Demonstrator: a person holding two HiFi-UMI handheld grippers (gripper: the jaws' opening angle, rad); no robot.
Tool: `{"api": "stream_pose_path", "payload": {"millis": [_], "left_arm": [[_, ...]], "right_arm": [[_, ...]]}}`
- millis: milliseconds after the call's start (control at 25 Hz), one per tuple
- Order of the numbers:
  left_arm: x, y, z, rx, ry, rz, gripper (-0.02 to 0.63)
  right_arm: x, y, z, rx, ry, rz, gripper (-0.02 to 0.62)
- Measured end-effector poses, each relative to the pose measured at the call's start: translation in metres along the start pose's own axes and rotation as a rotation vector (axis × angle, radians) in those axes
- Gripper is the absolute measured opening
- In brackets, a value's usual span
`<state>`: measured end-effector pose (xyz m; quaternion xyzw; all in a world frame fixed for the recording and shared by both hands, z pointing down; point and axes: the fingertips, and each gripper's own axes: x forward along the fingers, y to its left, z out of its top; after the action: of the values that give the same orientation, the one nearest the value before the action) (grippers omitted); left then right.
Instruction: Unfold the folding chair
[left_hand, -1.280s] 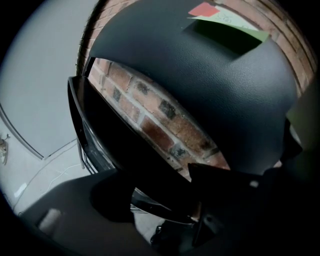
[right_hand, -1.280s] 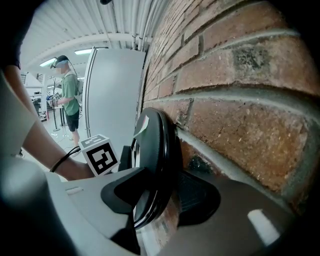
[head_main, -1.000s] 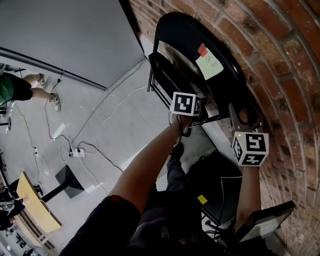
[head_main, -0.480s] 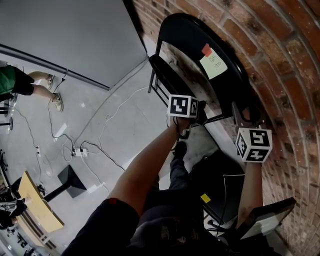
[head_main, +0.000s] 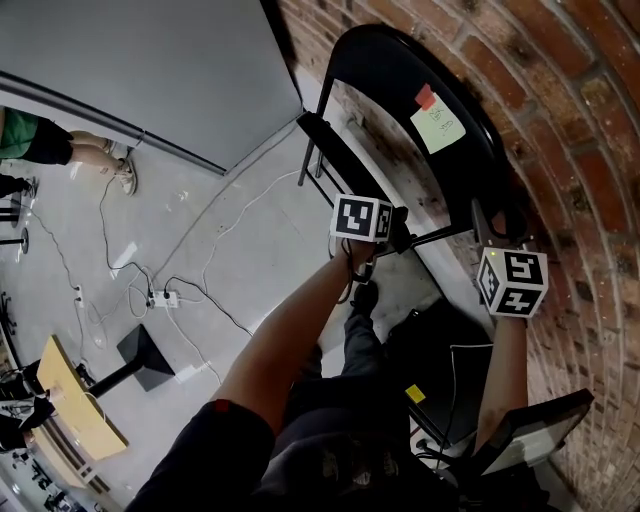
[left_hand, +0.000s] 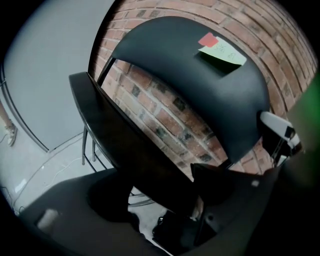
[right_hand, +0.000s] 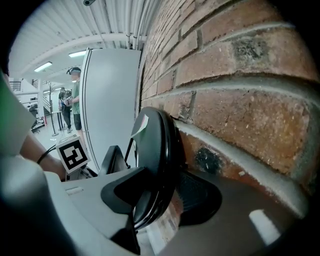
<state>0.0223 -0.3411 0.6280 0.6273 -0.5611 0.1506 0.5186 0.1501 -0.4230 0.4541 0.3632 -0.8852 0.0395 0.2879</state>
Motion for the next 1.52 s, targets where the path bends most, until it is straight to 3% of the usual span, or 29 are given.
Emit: {"api": "stream_pose_path", "payload": {"millis": [1520], "left_arm": [[-0.053, 0.087, -0.100, -0.177, 0.071, -0.001, 0.357]], "right_arm": [[0.015, 0.011, -0.026, 0.044, 0.137, -0.021, 0.202]]}}
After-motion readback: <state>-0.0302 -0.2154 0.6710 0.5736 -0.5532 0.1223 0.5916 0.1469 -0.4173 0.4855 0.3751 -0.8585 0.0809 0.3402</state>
